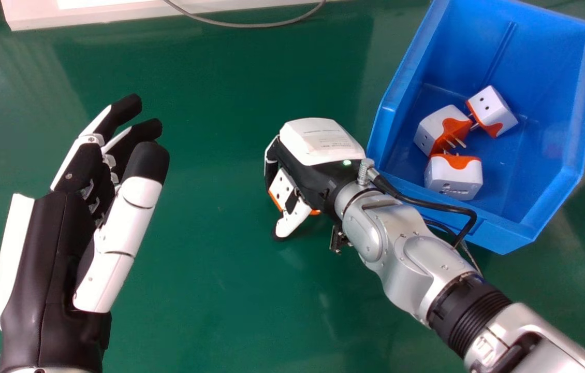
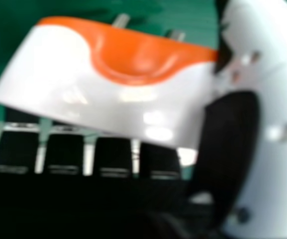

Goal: Pick all objects and put in blue box

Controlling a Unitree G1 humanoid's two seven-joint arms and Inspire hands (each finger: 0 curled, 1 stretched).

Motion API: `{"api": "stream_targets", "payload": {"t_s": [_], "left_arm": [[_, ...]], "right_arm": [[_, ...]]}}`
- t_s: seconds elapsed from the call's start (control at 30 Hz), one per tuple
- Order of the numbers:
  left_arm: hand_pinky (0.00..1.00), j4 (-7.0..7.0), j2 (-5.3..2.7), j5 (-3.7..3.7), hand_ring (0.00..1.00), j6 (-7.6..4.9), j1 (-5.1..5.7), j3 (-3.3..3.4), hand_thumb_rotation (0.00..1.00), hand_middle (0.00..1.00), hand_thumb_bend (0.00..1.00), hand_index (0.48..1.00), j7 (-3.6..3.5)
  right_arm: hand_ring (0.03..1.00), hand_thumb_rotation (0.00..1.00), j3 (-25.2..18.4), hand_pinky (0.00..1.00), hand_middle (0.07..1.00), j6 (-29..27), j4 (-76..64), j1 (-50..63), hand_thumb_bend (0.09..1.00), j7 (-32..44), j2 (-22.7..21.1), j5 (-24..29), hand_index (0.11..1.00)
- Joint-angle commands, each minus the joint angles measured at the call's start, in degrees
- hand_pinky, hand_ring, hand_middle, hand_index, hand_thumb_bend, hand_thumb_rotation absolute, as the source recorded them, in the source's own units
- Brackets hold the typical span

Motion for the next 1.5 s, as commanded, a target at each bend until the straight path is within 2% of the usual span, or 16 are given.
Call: {"api": "stream_targets", "payload": {"t_s": [0.0, 0.13, 0.27, 0.53, 0.7, 0.87, 0.97, 1.07, 1.3, 1.47], "left_arm": [[0.78, -2.13, 0.16, 0.26, 0.85, -0.16, -0.06, 0.21, 0.81, 0.84, 0.78, 0.867, 0.03], [0.78, -2.13, 0.19, 0.37, 0.85, -0.1, -0.13, 0.12, 0.81, 0.84, 0.78, 0.867, 0.02], [0.78, -2.13, 0.2, 0.12, 0.85, 0.12, -0.25, 0.41, 0.81, 0.84, 0.78, 0.867, -0.06], [0.78, -2.13, 0.05, -0.22, 0.85, 0.19, -0.36, 0.25, 0.81, 0.84, 0.78, 0.867, -0.06], [0.78, -2.13, -0.07, -0.72, 0.85, 0.16, -0.18, 0.38, 0.81, 0.84, 0.79, 0.867, -0.14], [0.78, -2.13, 0.06, -0.75, 0.85, 0.05, -0.2, 0.31, 0.81, 0.84, 0.79, 0.867, -0.14], [0.78, -2.13, 0.17, -0.76, 0.85, 0.12, -0.23, 0.5, 0.81, 0.84, 0.79, 0.867, -0.21], [0.78, -2.13, 0.33, -0.85, 0.85, 0.24, -0.25, 0.9, 0.81, 0.84, 0.79, 0.867, -0.36], [0.78, -2.13, 0.36, -0.87, 0.85, 0.37, -0.4, 1.32, 0.81, 0.84, 0.78, 0.867, -0.6], [0.78, -2.11, 0.28, -1.01, 0.85, 0.74, -0.65, 1.54, 0.81, 0.84, 0.78, 0.867, -0.68]], "right_arm": [[0.449, 0.0, -1.3, 0.37, 0.494, 0.7, -1.2, 0.2, 0.503, -0.7, 0.5, 0.9, 0.453], [0.447, 0.0, -3.8, 0.37, 0.494, 3.3, -2.0, 0.4, 0.503, 0.2, 2.4, 3.8, 0.457], [0.443, 0.0, -12.4, 0.37, 0.495, 9.9, -4.9, 2.2, 0.502, 0.6, 7.6, 12.9, 0.463], [0.44, 0.0, -18.1, 0.37, 0.502, 15.8, -7.7, 2.5, 0.499, 0.3, 10.7, 19.9, 0.485], [0.441, 0.0, -22.4, 0.36, 0.522, 22.4, -10.0, 2.5, 0.497, 0.0, 12.7, 24.9, 0.481], [0.439, 0.0, -25.7, 0.35, 0.538, 26.6, -12.1, 3.0, 0.495, -1.4, 13.7, 29.3, 0.479], [0.439, 0.0, -27.0, 0.35, 0.538, 27.5, -11.9, 2.6, 0.495, -2.3, 13.9, 31.3, 0.479], [0.432, 0.0, -29.4, 0.35, 0.539, 29.6, -14.7, 3.4, 0.495, -4.6, 15.1, 33.8, 0.475], [0.431, 0.0, -39.8, 0.35, 0.549, 33.1, -13.1, 1.1, 0.493, -13.6, 19.3, 45.1, 0.475], [0.439, 0.0, -42.0, 0.34, 0.558, 34.6, -14.6, 0.6, 0.491, -18.7, 20.7, 50.2, 0.467]]}}
